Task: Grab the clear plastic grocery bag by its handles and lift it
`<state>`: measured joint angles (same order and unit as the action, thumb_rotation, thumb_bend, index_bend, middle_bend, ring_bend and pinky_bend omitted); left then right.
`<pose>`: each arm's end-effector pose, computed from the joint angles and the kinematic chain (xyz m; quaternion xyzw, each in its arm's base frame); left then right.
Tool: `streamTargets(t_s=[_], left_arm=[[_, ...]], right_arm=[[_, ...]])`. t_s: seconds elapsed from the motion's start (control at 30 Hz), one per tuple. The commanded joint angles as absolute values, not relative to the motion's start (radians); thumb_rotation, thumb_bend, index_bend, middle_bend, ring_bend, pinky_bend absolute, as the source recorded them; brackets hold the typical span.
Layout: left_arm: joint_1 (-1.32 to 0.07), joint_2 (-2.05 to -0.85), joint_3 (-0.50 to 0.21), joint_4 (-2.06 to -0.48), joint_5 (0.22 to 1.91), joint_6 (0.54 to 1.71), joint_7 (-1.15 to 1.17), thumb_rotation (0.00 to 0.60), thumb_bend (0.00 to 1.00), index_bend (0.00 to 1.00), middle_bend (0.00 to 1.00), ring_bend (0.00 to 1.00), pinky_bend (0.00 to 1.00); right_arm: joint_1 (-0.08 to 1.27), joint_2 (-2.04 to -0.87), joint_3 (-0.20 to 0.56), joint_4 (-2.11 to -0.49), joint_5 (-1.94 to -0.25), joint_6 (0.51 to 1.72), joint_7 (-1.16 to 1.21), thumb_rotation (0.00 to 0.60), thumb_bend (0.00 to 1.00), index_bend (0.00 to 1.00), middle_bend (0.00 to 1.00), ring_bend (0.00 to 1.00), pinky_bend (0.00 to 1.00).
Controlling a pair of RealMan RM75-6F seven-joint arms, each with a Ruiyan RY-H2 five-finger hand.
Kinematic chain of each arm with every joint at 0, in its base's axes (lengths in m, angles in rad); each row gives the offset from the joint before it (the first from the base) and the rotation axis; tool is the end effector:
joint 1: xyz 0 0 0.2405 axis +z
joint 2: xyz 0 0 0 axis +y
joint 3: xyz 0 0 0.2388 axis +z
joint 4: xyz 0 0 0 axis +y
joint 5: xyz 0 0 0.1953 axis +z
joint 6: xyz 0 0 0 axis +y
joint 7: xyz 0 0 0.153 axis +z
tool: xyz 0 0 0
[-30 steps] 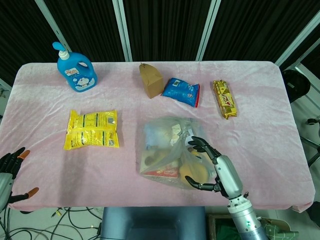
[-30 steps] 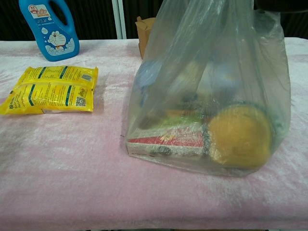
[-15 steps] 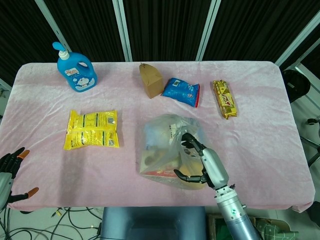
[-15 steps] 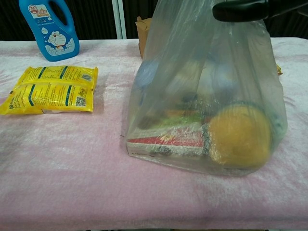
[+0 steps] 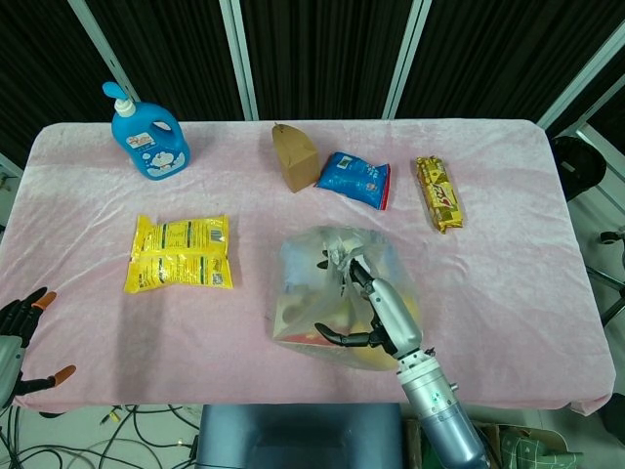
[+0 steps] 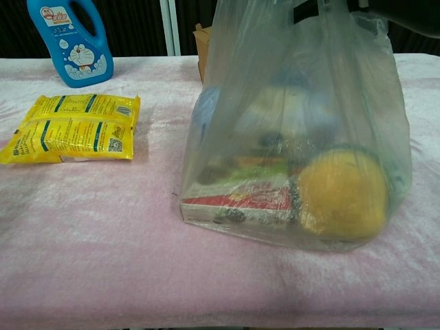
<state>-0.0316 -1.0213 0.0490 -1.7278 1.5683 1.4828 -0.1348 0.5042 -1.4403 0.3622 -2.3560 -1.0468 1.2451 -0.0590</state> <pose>-0.2830 0.1511 0.1663 -0.5870 -0.4651 -0.3956 0.5316 -0.0257 -0.2389 0.0922 0.4546 -0.6343 0.6042 0.1608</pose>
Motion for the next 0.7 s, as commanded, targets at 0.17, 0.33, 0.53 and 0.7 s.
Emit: streamTargets(t_s=[0.17,0.33,0.53,0.7], left_arm=[[-0.032,-1.019,0.048,-1.731,1.567,1.482,-0.139,0.600,0.04,0.01,0.00,0.03,0.02],[-0.031,-1.018,0.049,-1.731,1.568,1.480,-0.141,0.600,0.04,0.01,0.00,0.03,0.02],[-0.032,-1.019,0.045,-1.728,1.570,1.484,-0.141,0.600,0.05,0.01,0.00,0.04,0.03],[-0.032,-1.020,0.046,-1.727,1.572,1.483,-0.143,0.600,0.05,0.01,0.00,0.03,0.03]], right_arm=[[0.541,-1.395,0.452,-2.356,-0.924,1.122,0.157,0.600,0.17,0.16,0.22,0.26,0.28],[0.563,-1.314,0.559,-2.356,-0.764,0.971,0.371,0.600,0.12,0.16,0.22,0.26,0.28],[0.567,-1.214,0.652,-2.356,-0.626,0.824,0.551,0.600,0.10,0.21,0.27,0.31,0.35],[0.568,-1.140,0.710,-2.356,-0.504,0.748,0.666,0.600,0.15,0.32,0.37,0.40,0.45]])
